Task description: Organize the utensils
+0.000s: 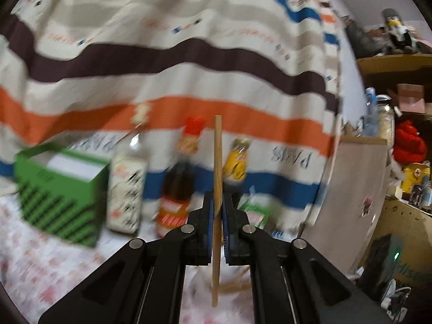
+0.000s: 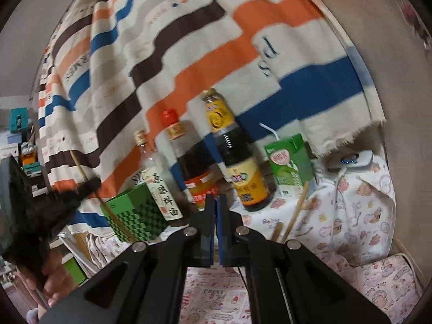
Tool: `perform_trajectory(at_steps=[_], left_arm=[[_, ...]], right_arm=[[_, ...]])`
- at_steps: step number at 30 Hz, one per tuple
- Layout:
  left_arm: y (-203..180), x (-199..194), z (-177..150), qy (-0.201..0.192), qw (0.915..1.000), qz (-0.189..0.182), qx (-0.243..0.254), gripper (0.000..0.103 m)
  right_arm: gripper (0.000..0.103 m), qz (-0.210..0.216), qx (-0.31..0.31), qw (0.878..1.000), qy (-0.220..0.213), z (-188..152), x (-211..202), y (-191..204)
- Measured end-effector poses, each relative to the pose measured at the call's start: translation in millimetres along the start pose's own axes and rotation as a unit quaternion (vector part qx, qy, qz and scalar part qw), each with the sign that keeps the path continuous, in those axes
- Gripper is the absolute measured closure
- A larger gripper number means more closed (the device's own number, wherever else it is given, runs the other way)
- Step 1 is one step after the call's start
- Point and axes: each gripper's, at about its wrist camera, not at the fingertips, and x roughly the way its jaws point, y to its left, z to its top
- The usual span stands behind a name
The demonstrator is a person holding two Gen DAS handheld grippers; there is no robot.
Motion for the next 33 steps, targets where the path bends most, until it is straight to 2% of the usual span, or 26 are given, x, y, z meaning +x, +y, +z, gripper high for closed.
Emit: perform_trajectory(at_steps=[3,7,13,18,22,27,33], left_arm=[[-5,28,1,-0.011,0.9997,0.017,0.017,0.098],[7,59,-11,0.008,0.9999,-0.002,-0.015,0.098],[17,80,-45,0.023,0.9992,-0.004,-0.032,0.098],[26,86,-61,0.019,0.9988,0.012,-0.043,0.098],[29,81,-49,-0.002,0.9983,0.009,-0.058,0.098],[22,77,-35,-0.034,0.9986,0.016,-0.037,0.098],[21,86,-60,-0.029,0.9991,0.026,-0.018,0.098]], right_arm=[[0.102,-0.008,0.018,1.000,0.008,-4,7,-13],[0.102,-0.004,0.038,0.999,0.015,-6,11,-24],[0.102,-0.002,0.040,0.999,0.008,-5,8,-26],[0.102,0.001,0.043,0.999,0.007,-5,8,-26],[0.102,0.001,0.044,0.999,0.010,-6,10,-27],[0.102,0.000,0.047,0.999,0.009,-6,10,-29],[0.102,0.001,0.049,0.999,0.009,-6,11,-31]])
